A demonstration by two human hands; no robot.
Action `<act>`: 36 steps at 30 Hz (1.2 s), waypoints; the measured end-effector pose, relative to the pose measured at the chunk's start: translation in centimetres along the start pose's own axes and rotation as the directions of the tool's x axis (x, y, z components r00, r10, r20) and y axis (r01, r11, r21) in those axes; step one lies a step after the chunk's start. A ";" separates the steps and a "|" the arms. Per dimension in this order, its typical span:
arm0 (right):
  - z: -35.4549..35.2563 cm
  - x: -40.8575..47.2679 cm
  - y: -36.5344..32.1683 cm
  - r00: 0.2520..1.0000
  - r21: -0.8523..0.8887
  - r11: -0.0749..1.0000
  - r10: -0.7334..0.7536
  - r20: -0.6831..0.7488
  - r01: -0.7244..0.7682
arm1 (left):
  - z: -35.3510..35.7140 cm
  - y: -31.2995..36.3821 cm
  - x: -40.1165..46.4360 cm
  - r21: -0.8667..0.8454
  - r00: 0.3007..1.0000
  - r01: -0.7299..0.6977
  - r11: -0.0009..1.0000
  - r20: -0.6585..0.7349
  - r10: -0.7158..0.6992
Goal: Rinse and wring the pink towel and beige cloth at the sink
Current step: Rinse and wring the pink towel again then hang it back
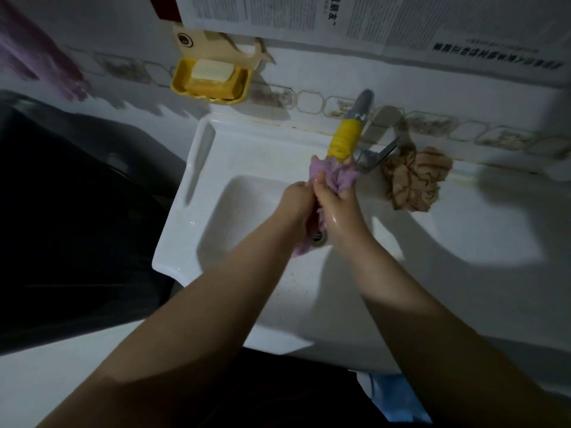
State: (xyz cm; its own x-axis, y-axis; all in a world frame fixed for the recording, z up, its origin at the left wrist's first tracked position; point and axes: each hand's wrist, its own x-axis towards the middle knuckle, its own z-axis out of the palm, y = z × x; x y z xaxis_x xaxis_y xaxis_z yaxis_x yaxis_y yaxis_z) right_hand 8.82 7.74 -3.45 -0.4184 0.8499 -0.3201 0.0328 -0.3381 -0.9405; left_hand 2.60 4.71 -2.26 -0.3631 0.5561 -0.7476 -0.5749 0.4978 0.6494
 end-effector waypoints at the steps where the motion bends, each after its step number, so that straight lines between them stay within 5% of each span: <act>1: 0.4 0.1 0.4 0.999 -0.041 0.999 -0.034 -0.032 0.033 | 0.5 -0.5 -0.2 -0.034 1.000 0.008 0.999 0.015 -0.007; 6: 1.5 1.5 -0.8 0.969 -0.008 0.999 -0.052 -0.240 0.052 | 0.3 -1.5 0.3 0.285 0.979 -0.198 0.938 0.002 0.206; 8: 1.8 2.3 -1.0 0.964 0.151 0.988 0.058 -0.260 -0.018 | -0.1 -1.9 0.4 0.366 0.967 -0.234 0.901 -0.010 0.255; 12: 1.7 3.8 -1.1 0.888 0.448 0.857 0.390 -0.243 -0.254 | -0.7 -3.0 0.1 0.433 0.943 -0.303 0.849 0.006 0.334; 17: 0.9 4.6 -1.9 0.881 0.651 0.701 0.461 -0.104 -0.291 | -2.2 -2.0 -0.4 0.331 0.941 -0.330 0.884 0.194 0.278; 19: -0.2 4.9 -2.2 0.908 0.678 0.681 0.417 -0.050 -0.276 | -3.5 -1.1 0.0 0.532 0.922 -0.378 0.758 0.293 0.254; 21: -1.6 4.7 -2.3 0.932 0.700 0.668 0.363 -0.007 -0.255 | -5.0 -0.6 0.6 0.780 0.906 -0.422 0.461 0.352 0.234; 22: -2.5 4.5 -2.3 0.944 0.694 0.672 0.329 0.033 -0.259 | -5.6 -0.2 0.7 0.801 0.903 -0.426 0.420 0.352 0.246; 25: -5.5 3.5 -0.7 0.937 0.507 0.788 0.301 0.178 -0.349 | -6.4 1.6 0.0 0.620 0.886 -0.463 0.633 0.310 0.345; 28: -8.3 1.9 2.6 0.946 0.007 0.947 0.322 0.015 -0.323 | -6.0 3.7 -0.3 0.466 0.864 -0.503 0.728 0.283 0.416; 32: -9.8 0.9 5.8 0.961 -0.288 0.929 0.265 0.075 -0.233 | -4.3 5.1 -1.0 0.604 0.844 -0.536 0.589 0.377 0.381; 36: -8.1 0.4 6.5 0.988 -0.653 0.742 -0.096 0.121 0.152 | -2.9 4.5 -1.4 0.733 0.784 -0.609 0.302 0.499 0.370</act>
State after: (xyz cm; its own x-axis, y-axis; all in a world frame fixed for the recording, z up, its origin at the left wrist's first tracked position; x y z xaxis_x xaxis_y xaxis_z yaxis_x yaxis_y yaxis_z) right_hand 16.26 9.15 -10.60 -0.5265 0.8232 -0.2125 0.5530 0.1418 -0.8210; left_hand -1.58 4.24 1.28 -0.1314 0.9521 -0.2760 0.5856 0.2992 0.7534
